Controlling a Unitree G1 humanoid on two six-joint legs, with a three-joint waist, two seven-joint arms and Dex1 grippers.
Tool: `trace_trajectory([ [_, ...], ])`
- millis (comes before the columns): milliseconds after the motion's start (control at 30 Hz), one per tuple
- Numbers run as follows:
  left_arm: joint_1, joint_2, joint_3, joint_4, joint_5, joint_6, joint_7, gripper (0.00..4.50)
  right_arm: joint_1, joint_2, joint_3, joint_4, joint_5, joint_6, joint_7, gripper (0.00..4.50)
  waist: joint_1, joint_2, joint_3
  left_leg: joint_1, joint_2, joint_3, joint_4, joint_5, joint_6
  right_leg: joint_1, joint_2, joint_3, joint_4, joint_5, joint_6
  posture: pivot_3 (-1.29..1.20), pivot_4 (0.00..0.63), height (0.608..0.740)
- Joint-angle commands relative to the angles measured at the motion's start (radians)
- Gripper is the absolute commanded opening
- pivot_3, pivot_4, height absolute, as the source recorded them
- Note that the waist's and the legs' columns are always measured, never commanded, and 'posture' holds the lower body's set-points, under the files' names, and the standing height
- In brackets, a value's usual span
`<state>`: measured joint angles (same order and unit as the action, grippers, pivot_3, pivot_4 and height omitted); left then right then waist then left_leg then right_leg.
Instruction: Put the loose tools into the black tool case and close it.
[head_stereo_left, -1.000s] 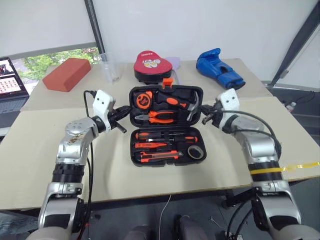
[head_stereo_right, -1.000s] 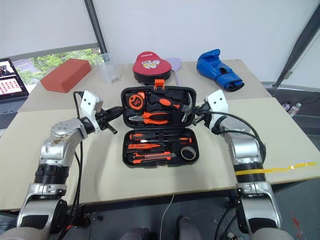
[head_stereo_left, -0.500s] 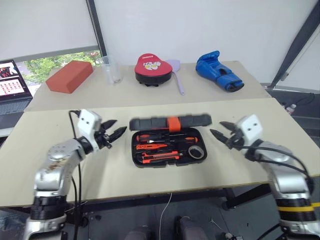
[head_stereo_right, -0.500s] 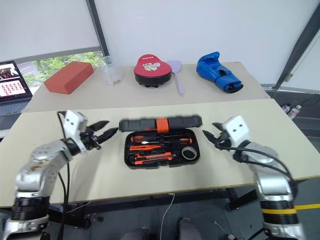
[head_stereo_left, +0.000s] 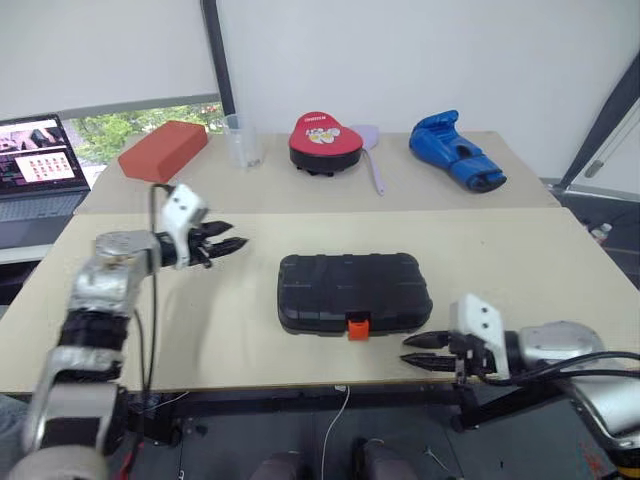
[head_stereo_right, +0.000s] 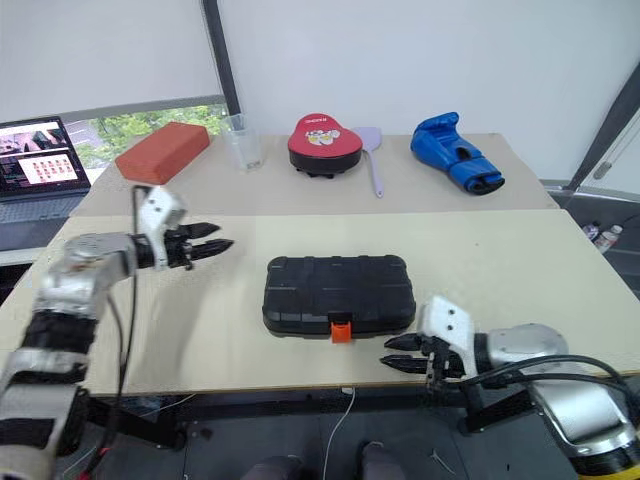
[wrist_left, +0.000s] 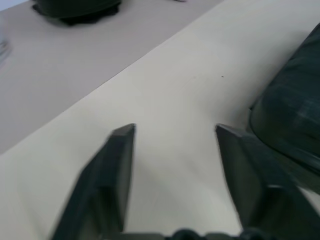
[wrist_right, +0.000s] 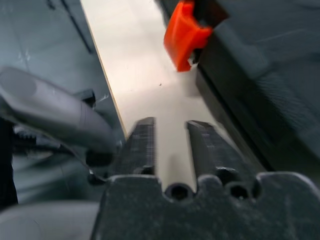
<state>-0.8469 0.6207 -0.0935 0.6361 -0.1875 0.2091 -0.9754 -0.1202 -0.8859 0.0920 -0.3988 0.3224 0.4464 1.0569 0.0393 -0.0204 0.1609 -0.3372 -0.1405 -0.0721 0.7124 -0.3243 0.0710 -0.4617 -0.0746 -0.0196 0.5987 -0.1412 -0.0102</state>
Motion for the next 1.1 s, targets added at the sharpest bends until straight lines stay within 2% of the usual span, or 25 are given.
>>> trace_trajectory([
  [33, -0.109, -0.067, -0.078, 0.200, 0.105, -0.205, -0.079, 0.85, -0.067, 0.034, 0.054, 0.053, -0.061, -0.056, -0.008, 0.00, -0.005, 0.000, 0.000, -0.002, 0.000, 0.000, 0.000, 0.002, 0.004, -0.001, -0.001, -0.002, -0.002, 0.000, 0.000, 0.00, 0.150, 0.740],
  [67, -0.135, -0.088, -0.095, 0.250, 0.127, -0.229, -0.092, 0.47, -0.086, 0.044, 0.069, 0.075, -0.082, -0.067, -0.013, 0.00, -0.009, 0.000, 0.000, -0.002, -0.001, 0.000, 0.000, 0.003, 0.006, -0.002, -0.001, -0.004, -0.003, 0.000, 0.000, 0.00, 0.150, 0.740],
  [133, -0.172, -0.116, -0.134, 0.322, 0.169, -0.280, -0.145, 0.01, -0.131, 0.064, 0.098, 0.135, -0.151, -0.094, -0.053, 0.00, -0.020, 0.000, 0.000, -0.006, -0.001, 0.000, 0.000, 0.004, 0.008, -0.003, -0.003, -0.006, -0.003, 0.000, 0.000, 0.00, 0.150, 0.740],
  [267, -0.183, -0.117, -0.217, 0.375, 0.246, -0.419, -0.334, 0.01, -0.186, 0.093, 0.094, 0.245, -0.221, -0.131, -0.117, 0.00, -0.030, 0.000, 0.000, -0.011, -0.002, 0.000, 0.001, 0.004, 0.009, -0.008, -0.004, -0.006, -0.004, 0.001, 0.000, 0.00, 0.150, 0.740],
  [333, -0.159, -0.099, -0.239, 0.346, 0.245, -0.445, -0.472, 0.01, -0.195, 0.112, 0.067, 0.296, -0.231, -0.163, -0.155, 0.00, -0.030, 0.000, 0.000, -0.012, -0.001, 0.000, 0.002, 0.004, 0.009, -0.009, -0.003, -0.006, -0.004, 0.002, -0.001, 0.00, 0.150, 0.740],
  [400, -0.145, -0.101, -0.223, 0.317, 0.221, -0.436, -0.520, 0.01, -0.207, 0.130, 0.042, 0.341, -0.245, -0.170, -0.205, 0.00, -0.029, 0.000, 0.000, -0.011, -0.001, 0.000, 0.002, 0.004, 0.009, -0.009, -0.003, -0.006, -0.003, 0.003, -0.002, 0.00, 0.150, 0.740],
  [567, -0.163, -0.127, -0.106, 0.250, 0.125, -0.293, -0.486, 0.01, -0.153, 0.127, -0.020, 0.281, -0.183, -0.132, -0.191, 0.00, -0.020, 0.000, 0.000, -0.015, -0.001, -0.001, 0.006, 0.004, 0.010, -0.011, -0.002, -0.005, -0.002, 0.005, -0.001, 0.00, 0.150, 0.740],
  [667, -0.178, -0.112, -0.017, 0.188, 0.029, -0.093, -0.485, 0.01, -0.070, 0.099, -0.070, 0.168, -0.113, -0.074, -0.150, 0.00, -0.021, 0.000, 0.000, -0.018, -0.001, -0.001, 0.008, 0.004, 0.012, -0.014, -0.001, -0.005, 0.001, 0.005, -0.001, 0.00, 0.150, 0.740],
  [767, -0.146, -0.096, 0.017, 0.015, -0.064, 0.141, -0.523, 0.01, 0.016, 0.067, -0.113, 0.053, -0.039, -0.010, -0.109, 0.00, -0.027, 0.000, 0.000, -0.018, 0.000, -0.001, 0.008, 0.003, 0.013, -0.015, -0.001, -0.006, 0.006, 0.005, -0.002, 0.00, 0.150, 0.740],
  [867, -0.094, -0.112, 0.007, -0.164, -0.110, 0.268, -0.492, 0.01, 0.057, 0.054, -0.135, -0.023, 0.014, 0.042, -0.101, 0.00, -0.029, 0.000, 0.000, -0.017, -0.001, -0.001, 0.009, 0.002, 0.014, -0.014, -0.001, -0.005, 0.007, 0.005, -0.001, 0.00, 0.150, 0.740],
  [967, -0.033, -0.187, -0.068, -0.264, -0.056, 0.241, -0.398, 0.01, 0.033, 0.088, -0.141, -0.072, 0.066, 0.118, -0.140, 0.00, -0.027, 0.000, 0.000, -0.015, -0.001, -0.001, 0.010, 0.002, 0.014, -0.012, -0.001, -0.004, 0.003, 0.005, -0.001, 0.00, 0.150, 0.740],
  [1100, 0.017, -0.230, -0.183, -0.260, 0.065, 0.096, -0.335, 0.01, -0.028, 0.109, -0.092, -0.048, 0.038, 0.139, -0.174, 0.00, -0.023, 0.000, 0.000, -0.014, -0.001, -0.001, 0.011, -0.001, 0.007, -0.009, -0.001, -0.003, 0.002, 0.005, -0.001, 0.00, 0.150, 0.740],
])
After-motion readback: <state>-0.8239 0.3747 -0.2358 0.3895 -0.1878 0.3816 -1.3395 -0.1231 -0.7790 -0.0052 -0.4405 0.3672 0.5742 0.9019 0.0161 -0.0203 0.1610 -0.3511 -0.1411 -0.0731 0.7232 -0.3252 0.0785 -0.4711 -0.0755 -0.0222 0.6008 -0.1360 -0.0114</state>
